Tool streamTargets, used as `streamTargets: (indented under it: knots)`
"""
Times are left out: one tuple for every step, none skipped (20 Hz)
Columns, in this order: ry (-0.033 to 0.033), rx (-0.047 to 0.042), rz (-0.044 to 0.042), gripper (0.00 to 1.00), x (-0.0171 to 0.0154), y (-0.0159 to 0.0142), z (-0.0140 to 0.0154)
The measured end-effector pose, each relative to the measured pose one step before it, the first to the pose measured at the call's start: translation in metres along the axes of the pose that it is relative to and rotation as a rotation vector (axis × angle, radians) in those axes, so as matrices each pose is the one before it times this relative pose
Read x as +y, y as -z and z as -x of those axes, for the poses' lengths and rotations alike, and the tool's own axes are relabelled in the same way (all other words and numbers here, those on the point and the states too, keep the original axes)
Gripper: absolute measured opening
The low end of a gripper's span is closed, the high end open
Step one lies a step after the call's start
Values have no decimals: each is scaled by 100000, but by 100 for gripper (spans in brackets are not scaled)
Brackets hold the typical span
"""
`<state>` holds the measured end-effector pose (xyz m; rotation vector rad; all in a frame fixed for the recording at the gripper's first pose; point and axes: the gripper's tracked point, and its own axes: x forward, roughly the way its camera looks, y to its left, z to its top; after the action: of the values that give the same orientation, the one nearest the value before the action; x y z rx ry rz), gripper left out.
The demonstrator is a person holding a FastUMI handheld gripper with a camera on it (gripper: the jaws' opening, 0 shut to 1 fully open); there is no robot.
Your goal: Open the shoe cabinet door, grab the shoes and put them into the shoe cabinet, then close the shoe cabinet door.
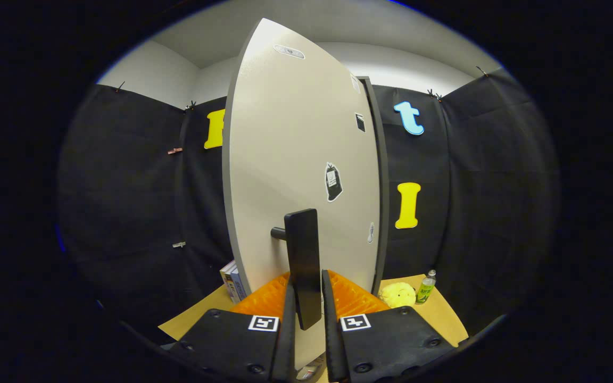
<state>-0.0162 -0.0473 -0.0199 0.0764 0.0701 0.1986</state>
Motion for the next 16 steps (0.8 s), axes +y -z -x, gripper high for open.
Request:
streamTargets:
  knots:
    - [624, 28, -377, 30, -481, -271, 145]
    - [725, -57, -978, 30, -434, -139, 177]
    - [540, -624, -1980, 30, -505, -330, 301]
    - [310, -508, -1151, 30, -301, -254, 186]
    - [42, -201, -964, 30, -410, -116, 177]
    - [-215, -39, -537, 30, -344, -53, 204]
    - [-41, 870, 592, 29, -327, 124, 124]
    - [1011, 339, 883, 27, -559, -11, 119]
    - [1641, -338, 1356, 27, -732, -3, -96]
    - [1929, -355, 950, 27, -813, -155, 46]
    - [1713, -587, 618, 27, -881, -172, -9]
    - [284, -212, 280, 27, -685, -84, 115]
    - [273, -17, 9, 27, -610, -48, 136]
    - [500, -403, -200, 27, -725, -149, 267]
    - [417, -353, 40, 27, -765, -89, 186]
    - [509, -525, -15, 27, -793, -139, 82]
